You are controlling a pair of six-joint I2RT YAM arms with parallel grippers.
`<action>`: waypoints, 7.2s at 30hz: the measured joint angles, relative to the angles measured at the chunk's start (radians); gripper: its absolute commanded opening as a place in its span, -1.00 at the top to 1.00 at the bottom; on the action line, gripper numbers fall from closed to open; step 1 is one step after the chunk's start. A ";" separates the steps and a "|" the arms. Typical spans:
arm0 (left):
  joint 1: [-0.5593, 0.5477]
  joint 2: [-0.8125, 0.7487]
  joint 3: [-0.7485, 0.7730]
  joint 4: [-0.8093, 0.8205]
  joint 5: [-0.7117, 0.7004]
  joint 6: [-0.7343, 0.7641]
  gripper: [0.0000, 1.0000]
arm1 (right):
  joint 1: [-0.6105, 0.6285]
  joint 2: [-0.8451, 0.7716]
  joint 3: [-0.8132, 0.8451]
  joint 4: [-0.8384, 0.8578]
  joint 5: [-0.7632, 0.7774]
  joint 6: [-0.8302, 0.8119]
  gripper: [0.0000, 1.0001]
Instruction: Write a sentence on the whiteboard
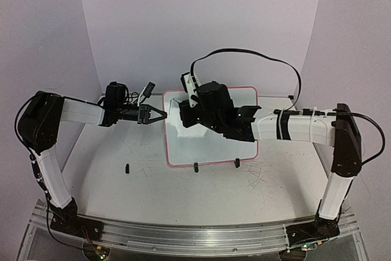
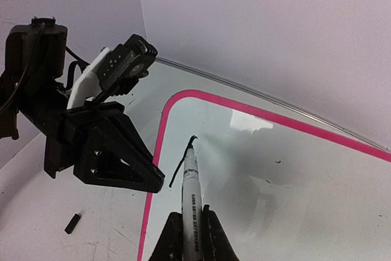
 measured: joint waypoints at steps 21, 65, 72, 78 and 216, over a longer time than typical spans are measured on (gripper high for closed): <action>-0.039 -0.115 -0.089 -0.009 -0.129 0.096 1.00 | -0.003 -0.053 -0.144 0.123 -0.071 -0.022 1.00; -0.041 -0.120 -0.089 -0.009 -0.135 0.112 1.00 | -0.003 -0.018 -0.079 0.137 -0.045 -0.029 1.00; -0.041 -0.120 -0.089 -0.009 -0.135 0.112 1.00 | -0.003 -0.018 -0.079 0.136 -0.045 -0.029 1.00; -0.041 -0.120 -0.089 -0.009 -0.135 0.112 1.00 | -0.003 -0.018 -0.079 0.129 -0.044 -0.025 1.00; -0.042 -0.122 -0.089 -0.017 -0.159 0.112 1.00 | 0.042 -0.189 -0.327 0.164 -0.042 0.086 1.00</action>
